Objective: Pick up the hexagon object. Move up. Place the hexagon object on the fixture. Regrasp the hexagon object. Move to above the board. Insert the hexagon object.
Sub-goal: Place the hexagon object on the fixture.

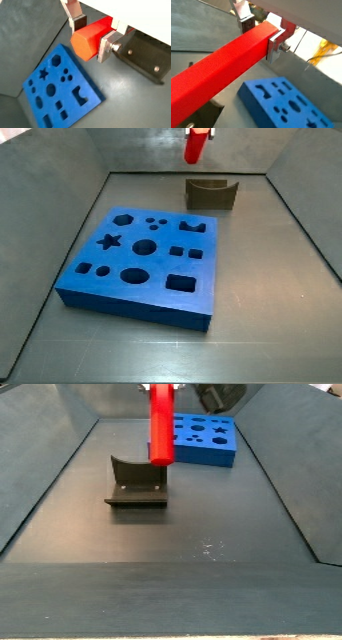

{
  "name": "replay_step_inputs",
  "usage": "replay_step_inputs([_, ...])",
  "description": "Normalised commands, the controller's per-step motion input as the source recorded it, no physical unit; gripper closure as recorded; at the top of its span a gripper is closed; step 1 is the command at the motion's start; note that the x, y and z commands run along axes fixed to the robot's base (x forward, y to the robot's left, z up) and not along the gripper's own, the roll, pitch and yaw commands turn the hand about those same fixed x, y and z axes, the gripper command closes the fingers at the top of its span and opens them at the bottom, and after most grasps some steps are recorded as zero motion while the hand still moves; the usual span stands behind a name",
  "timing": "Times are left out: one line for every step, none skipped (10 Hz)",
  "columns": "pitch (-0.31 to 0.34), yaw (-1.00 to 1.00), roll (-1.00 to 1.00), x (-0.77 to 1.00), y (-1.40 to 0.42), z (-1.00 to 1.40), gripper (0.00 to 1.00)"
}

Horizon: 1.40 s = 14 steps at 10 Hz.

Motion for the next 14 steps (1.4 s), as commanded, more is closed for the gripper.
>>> replay_step_inputs([0.054,-0.19,-0.77,0.69,0.05,-0.03,1.0])
replay_step_inputs([0.027,-0.17,-0.54,0.61,0.05,-0.03,1.0])
replay_step_inputs([0.013,-0.16,-0.37,0.55,0.05,-0.02,1.0])
replay_step_inputs([0.003,-0.14,-0.24,0.49,0.04,-0.01,1.0])
replay_step_inputs([-0.011,-0.12,-0.18,0.38,0.04,-0.01,1.0])
replay_step_inputs([-0.012,-0.1,-0.16,0.3,0.04,-0.02,1.0])
replay_step_inputs([-0.001,-0.09,-0.16,0.22,0.04,-0.02,1.0])
replay_step_inputs([-0.03,-0.09,-0.17,0.13,0.13,-1.0,1.0])
replay_step_inputs([-0.027,-0.08,-0.17,0.11,0.13,-1.0,1.0])
replay_step_inputs([-0.039,-0.07,-0.16,0.12,0.12,-1.0,1.0])
replay_step_inputs([-0.039,-0.06,-0.13,0.13,0.11,-1.0,1.0])
replay_step_inputs([-0.039,-0.04,-0.1,0.13,0.11,-1.0,1.0])
replay_step_inputs([-0.041,-0.03,-0.08,0.14,0.1,-0.95,1.0])
replay_step_inputs([-0.043,-0.03,-0.08,0.11,0.06,-0.72,1.0])
